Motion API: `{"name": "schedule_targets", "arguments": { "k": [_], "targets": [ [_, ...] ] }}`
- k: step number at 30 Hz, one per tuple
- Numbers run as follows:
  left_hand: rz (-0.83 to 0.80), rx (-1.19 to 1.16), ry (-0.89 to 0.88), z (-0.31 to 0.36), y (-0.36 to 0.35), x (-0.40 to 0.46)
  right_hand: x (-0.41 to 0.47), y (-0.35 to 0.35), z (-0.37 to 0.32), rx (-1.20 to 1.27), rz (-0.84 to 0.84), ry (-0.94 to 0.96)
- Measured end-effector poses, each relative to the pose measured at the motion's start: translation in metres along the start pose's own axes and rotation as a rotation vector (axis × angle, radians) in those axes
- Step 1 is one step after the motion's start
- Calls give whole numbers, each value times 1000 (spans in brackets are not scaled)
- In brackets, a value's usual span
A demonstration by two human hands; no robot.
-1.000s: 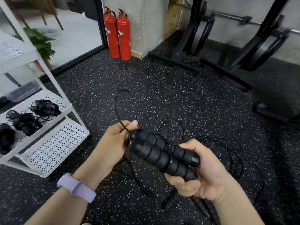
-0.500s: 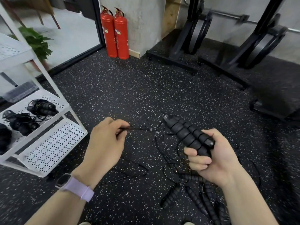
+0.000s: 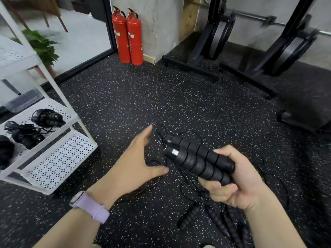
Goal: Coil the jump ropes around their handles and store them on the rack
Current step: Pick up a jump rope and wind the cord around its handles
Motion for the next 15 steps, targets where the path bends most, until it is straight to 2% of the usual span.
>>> {"name": "schedule_targets", "arguments": {
  "k": [3, 5, 9, 12, 13, 15],
  "targets": [
    [84, -277, -112, 16, 7, 0, 2, 0, 3, -43, 36, -21],
    [118, -269, -150, 20, 9, -1, 3, 0, 5, -66, 52, -40],
    [371, 171, -63, 19, 20, -5, 1, -1, 5, -104, 49, -40],
    [546, 508, -110, 22, 28, -12, -1, 3, 1, -178, 99, 8],
    [537, 573, -120, 21, 28, -12, -2, 5, -2, -195, 128, 34],
    [429, 541, -129, 17, 30, -8, -5, 10, -9, -189, 188, 93]
  ]
}}
Point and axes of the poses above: each hand's wrist, its own x-axis towards the middle knuckle, its own y-axis out of the back of the hand, z = x × y, the point moved 6 cm from there along x, towards the middle knuckle, and after that the axes turned 14 degrees about x, right-handed, at the moved point
